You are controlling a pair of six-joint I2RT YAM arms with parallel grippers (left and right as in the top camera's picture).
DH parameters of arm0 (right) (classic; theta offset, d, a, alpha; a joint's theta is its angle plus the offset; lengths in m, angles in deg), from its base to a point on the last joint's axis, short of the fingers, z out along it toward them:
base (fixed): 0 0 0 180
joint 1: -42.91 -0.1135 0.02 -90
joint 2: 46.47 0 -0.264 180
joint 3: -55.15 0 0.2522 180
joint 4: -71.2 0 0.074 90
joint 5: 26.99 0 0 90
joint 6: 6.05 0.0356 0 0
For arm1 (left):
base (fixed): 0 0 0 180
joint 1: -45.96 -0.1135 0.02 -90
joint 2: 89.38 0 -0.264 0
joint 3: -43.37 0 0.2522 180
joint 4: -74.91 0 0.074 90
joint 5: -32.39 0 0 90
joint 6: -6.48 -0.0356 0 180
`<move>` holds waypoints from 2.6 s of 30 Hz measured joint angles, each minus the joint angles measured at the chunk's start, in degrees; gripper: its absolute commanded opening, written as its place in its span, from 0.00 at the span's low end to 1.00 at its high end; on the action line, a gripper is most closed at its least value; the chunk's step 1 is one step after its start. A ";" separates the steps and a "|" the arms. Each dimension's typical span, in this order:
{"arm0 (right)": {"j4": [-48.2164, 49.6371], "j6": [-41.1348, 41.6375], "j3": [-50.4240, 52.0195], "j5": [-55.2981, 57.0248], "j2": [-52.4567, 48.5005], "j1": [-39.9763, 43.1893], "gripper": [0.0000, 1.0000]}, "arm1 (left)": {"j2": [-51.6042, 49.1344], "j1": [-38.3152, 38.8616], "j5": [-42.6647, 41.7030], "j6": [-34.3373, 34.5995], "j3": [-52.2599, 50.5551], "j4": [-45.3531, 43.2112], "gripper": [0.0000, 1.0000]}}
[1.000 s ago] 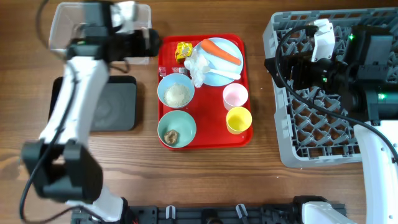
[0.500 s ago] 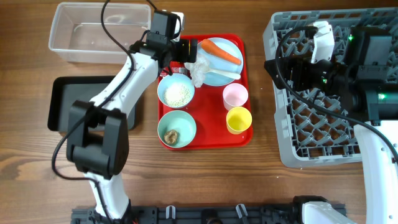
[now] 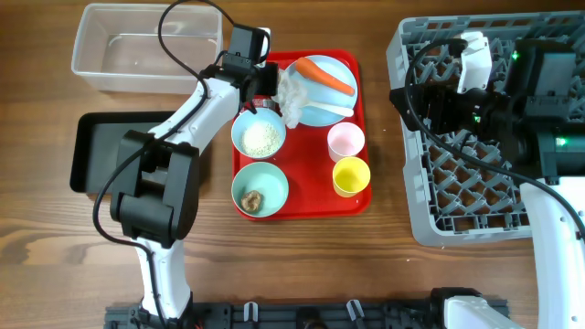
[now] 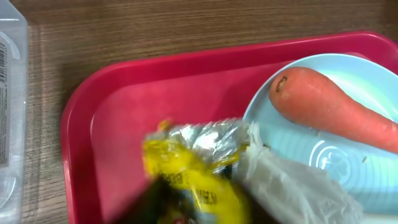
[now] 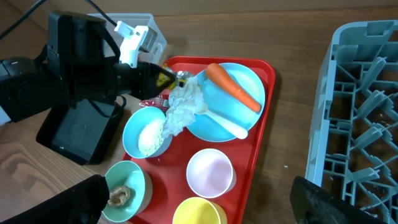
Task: Sort waste into correct bins and load items into the dishwasher rack
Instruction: 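Carry the yellow wrapper to the clear bin and release it, then grasp the white tissue on the blue plate with the left gripper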
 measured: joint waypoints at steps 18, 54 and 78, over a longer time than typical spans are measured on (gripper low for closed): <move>-0.04 0.00 0.00 0.42 -0.02 0.00 0.94 | 20.50 0.48 7.82 -0.31 0.55 -0.02 0.04; -1.33 0.17 0.00 0.63 0.00 0.00 0.91 | 15.91 -2.36 -4.72 -3.15 1.38 13.77 1.00; -2.34 0.17 0.00 0.81 0.00 0.00 0.91 | 2.25 5.27 -5.49 -4.44 1.31 15.19 0.24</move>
